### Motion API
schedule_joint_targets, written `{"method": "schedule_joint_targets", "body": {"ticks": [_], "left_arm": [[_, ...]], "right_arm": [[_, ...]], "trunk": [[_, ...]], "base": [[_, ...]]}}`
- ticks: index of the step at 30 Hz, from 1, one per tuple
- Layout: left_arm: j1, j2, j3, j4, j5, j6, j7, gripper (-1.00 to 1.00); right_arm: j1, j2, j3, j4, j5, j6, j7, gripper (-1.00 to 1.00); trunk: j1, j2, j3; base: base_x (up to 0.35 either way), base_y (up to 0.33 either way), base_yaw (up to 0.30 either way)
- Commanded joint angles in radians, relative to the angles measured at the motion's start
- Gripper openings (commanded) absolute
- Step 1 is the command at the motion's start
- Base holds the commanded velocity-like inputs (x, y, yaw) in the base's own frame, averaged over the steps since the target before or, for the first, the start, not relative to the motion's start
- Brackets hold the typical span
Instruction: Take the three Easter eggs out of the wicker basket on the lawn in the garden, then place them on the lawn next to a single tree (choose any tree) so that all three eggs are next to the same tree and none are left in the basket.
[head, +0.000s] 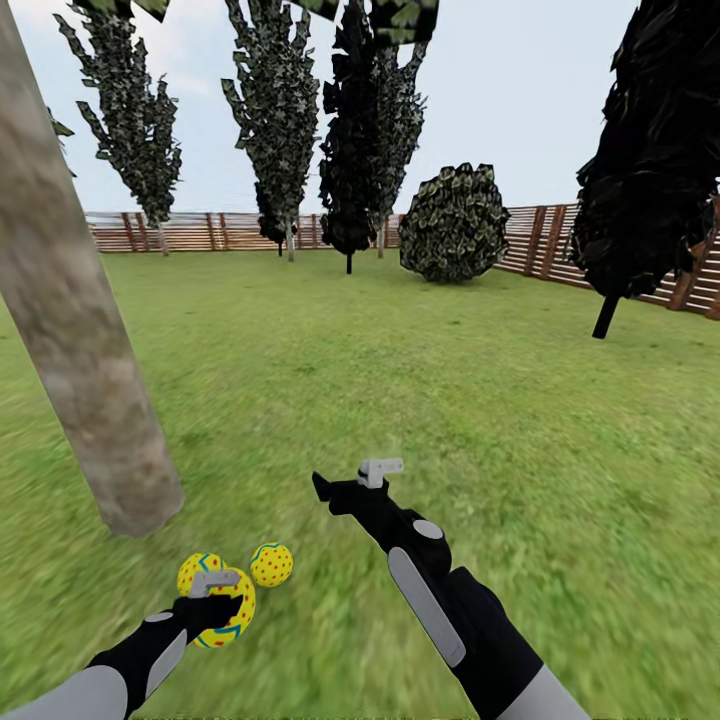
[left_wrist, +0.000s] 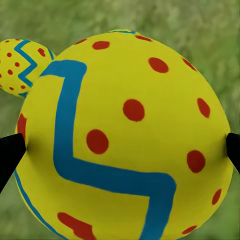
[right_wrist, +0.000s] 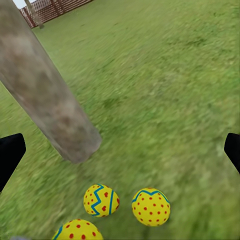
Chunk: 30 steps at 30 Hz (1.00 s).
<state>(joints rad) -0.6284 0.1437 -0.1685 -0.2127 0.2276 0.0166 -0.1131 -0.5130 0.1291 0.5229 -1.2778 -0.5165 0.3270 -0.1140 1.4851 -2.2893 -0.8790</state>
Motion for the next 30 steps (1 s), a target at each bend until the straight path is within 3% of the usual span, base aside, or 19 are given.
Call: {"method": "schedule_joint_targets", "body": {"ticks": [1,30], "left_arm": [[-0.001,0.001,-0.008,-0.001,0.010,-0.003,0.000,-1.00],[-0.001,0.002,-0.008,-0.001,0.010,-0.010,-0.002,-1.00]], "right_arm": [[-0.001,0.000,0.002,-0.002,-0.011,0.003,-0.009,1.00],[-0.001,0.005,0.005,-0.002,-0.011,0.001,-0.009,1.00]], "trunk": [[0.004,-0.008,-0.006],[0.115,-0.211,-0.144]], "base": [[0.000,0.000,0.000],[0.000,0.000,0.000]]}}
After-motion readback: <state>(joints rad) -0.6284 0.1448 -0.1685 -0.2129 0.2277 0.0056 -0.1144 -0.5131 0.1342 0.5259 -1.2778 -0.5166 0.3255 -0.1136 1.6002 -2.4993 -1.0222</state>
